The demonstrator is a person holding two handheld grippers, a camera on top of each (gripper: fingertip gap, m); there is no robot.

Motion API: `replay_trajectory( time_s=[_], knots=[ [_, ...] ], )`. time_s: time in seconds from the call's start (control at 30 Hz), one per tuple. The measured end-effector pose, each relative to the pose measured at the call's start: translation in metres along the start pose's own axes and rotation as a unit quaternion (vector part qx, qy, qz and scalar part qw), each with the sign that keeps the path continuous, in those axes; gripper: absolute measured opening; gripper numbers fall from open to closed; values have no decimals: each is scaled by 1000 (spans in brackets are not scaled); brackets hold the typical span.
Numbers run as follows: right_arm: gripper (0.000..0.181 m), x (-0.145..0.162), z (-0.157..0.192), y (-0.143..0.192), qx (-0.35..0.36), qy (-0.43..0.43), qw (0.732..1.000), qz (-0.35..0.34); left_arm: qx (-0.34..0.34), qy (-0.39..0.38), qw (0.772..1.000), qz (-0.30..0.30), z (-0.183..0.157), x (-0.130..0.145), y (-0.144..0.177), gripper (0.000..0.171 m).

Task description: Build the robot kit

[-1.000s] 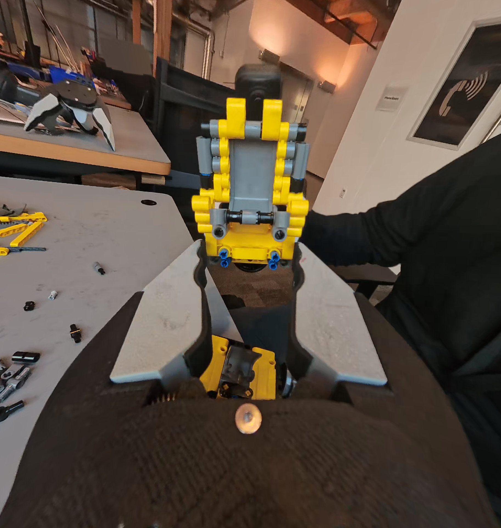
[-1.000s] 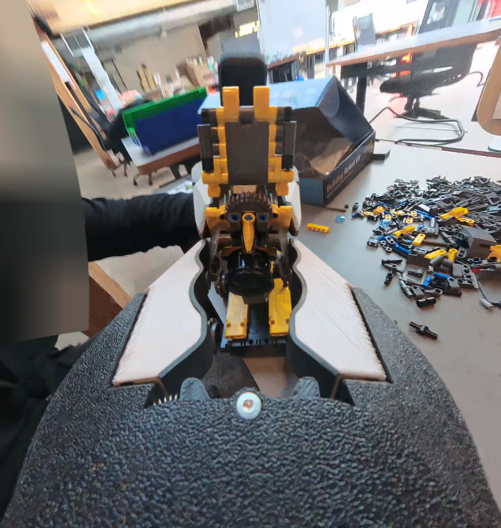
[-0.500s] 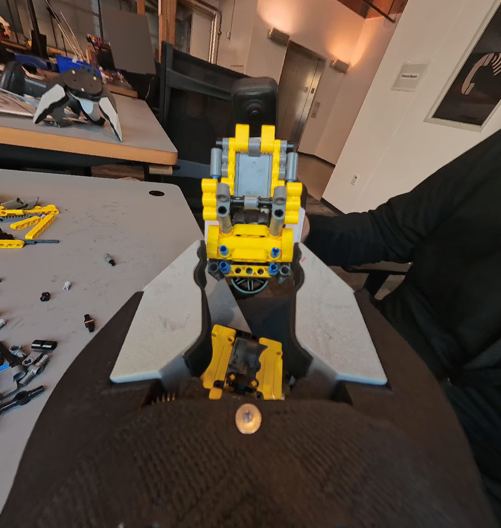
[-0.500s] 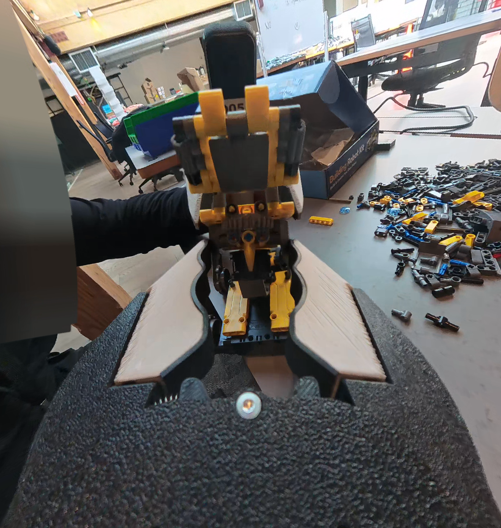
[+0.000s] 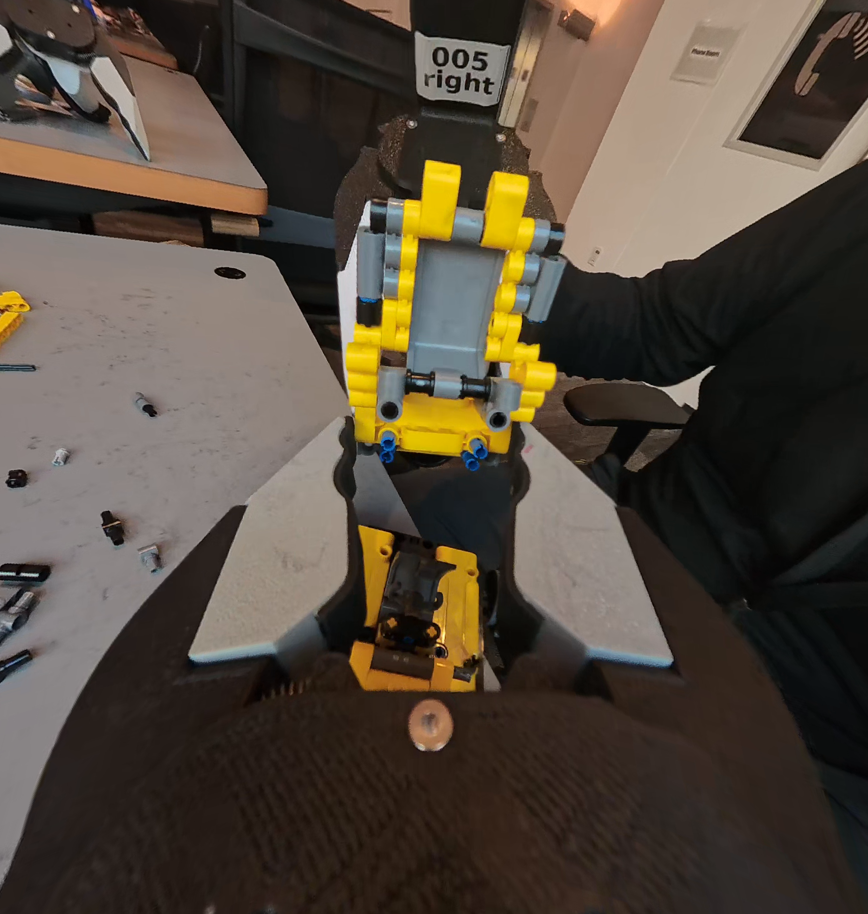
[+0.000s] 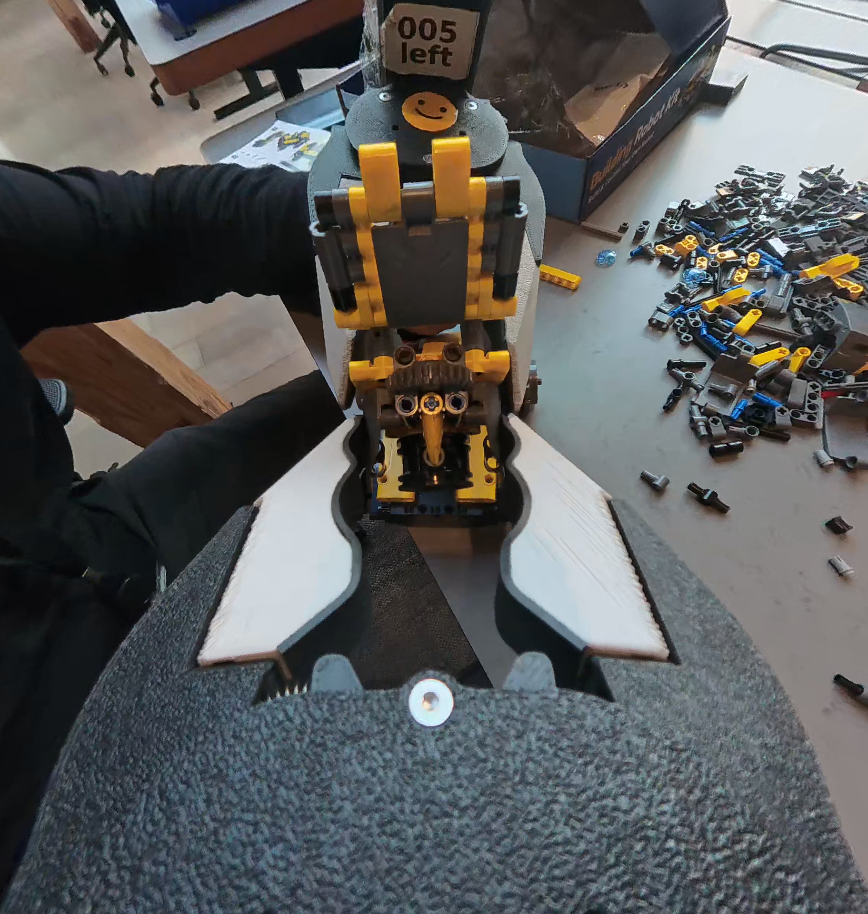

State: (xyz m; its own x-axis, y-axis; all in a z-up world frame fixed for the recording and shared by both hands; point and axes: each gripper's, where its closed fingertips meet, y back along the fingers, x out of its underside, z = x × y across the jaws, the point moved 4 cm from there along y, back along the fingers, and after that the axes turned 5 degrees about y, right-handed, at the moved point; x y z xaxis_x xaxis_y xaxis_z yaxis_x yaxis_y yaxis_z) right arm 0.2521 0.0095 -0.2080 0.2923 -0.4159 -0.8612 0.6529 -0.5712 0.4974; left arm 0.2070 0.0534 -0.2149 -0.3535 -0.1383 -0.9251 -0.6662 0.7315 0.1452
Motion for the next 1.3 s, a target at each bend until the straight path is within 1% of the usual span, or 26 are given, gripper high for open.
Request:
replay_trajectory(
  time_s=[0.07,0.13,0.23,0.3,0.37,0.43,0.5,0.57,0.6,0.63,0.67,0.73,0.77,0.83,0.9,0.97,1.03,1.07,1.17,1.3],
  knots=[
    [53,-4,0,1,6,12,1000,-19,2,-5,1000,-15,-1,-3,1,59],
    [54,-7,0,4,15,27,998,-48,7,8,999,-31,0,-7,4,59],
    [57,-5,1,7,25,38,997,-58,14,26,999,-40,3,-7,6,59],
    [58,-6,3,12,41,66,994,-74,21,43,997,-55,4,-10,8,59],
    [64,-6,4,18,79,105,988,-79,26,60,996,-68,5,-13,11,59],
    [71,-4,2,20,141,152,976,-66,26,67,995,-67,8,-12,12,59],
    [75,-1,5,17,185,209,959,-47,36,73,995,-60,7,-10,11,59],
    [69,2,7,13,231,269,935,-30,35,62,996,-45,6,-6,8,59],
    [63,5,10,11,233,283,930,-30,29,46,998,-36,6,-5,8,59],
    [53,12,13,9,211,269,939,-29,24,22,999,-29,5,-4,9,59],
    [52,17,16,8,183,233,954,-39,26,0,999,-19,3,-3,9,59],
    [58,23,15,15,140,155,974,-89,40,-18,999,-15,-3,-4,10,59],
    [58,22,15,19,113,116,979,-124,50,-25,998,-18,-7,-4,9,59],
    [70,16,20,24,47,54,979,-190,54,-40,998,-13,-12,-3,5,59],
    [67,13,22,21,16,28,978,-208,56,-54,997,-3,-16,0,0,59],
    [68,14,25,11,16,36,980,-195,57,-62,996,-8,-19,0,-3,59],
    [69,18,22,0,38,44,984,-166,55,-67,996,-12,-20,-2,-3,59],
    [64,18,23,-4,36,46,985,-161,49,-71,996,-11,-20,-1,-4,59],
    [62,15,25,-7,40,46,984,-168,48,-76,996,-11,-21,-1,-4,59],
    [61,14,24,-4,28,19,979,-203,43,-84,995,-14,-21,-1,-5,59]
  ],
)
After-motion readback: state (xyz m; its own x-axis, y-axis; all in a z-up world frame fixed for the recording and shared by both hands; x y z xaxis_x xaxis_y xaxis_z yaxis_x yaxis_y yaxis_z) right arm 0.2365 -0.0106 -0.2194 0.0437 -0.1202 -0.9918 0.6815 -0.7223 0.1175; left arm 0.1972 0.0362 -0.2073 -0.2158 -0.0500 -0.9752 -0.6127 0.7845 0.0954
